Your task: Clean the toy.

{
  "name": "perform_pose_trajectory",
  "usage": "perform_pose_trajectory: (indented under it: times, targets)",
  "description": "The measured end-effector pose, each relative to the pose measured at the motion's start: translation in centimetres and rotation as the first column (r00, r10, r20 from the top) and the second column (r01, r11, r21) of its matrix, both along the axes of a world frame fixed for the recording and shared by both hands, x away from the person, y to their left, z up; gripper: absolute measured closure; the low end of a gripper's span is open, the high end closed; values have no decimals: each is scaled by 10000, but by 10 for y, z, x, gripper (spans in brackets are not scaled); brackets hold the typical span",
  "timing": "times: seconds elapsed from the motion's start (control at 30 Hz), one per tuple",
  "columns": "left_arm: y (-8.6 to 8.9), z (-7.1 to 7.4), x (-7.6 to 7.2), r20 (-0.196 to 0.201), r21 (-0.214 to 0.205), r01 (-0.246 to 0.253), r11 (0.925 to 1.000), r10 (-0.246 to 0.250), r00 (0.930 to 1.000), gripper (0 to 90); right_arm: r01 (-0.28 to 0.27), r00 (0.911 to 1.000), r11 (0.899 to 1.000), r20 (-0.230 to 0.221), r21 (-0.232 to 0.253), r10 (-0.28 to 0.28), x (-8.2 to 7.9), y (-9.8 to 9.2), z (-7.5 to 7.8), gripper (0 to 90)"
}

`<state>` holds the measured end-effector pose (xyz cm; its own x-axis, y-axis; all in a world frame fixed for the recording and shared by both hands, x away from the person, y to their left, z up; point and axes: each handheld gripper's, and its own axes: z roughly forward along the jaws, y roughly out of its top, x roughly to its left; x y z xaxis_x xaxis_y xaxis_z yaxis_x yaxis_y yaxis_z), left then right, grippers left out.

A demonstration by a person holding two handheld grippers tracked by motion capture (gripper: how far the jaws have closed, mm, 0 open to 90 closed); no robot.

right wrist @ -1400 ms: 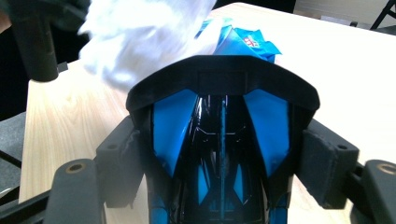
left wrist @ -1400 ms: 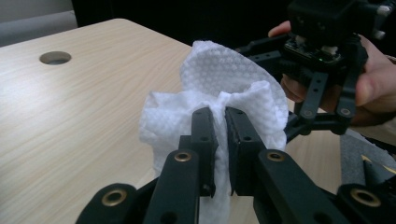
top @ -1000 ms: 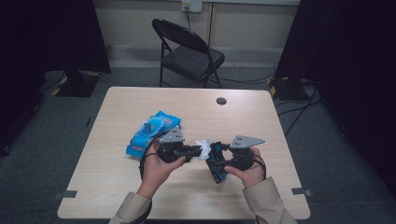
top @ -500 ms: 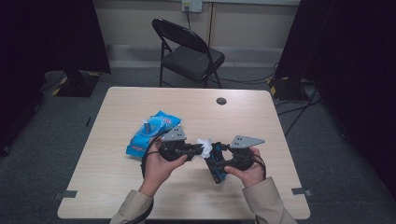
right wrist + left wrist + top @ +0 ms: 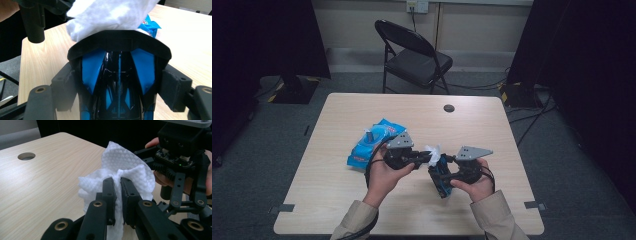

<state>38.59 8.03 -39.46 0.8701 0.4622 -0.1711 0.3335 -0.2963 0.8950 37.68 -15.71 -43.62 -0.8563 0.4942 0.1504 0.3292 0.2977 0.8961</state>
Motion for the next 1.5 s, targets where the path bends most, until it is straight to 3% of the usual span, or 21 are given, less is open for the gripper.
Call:
perform_pose_trajectory:
  times: [1.07, 1.5]
  targets:
    - [-22, 2, 19, 63, 366, 9, 9993, -11, 10000, 830, -315, 9995, 9995, 91, -25, 315, -7, 3, 2, 256]
    - [-29, -5, 33, -238, 475, -141, 9988, 153, 9996, 828, -696, 9974, 9976, 170, -52, 697, -12, 10, 3, 256]
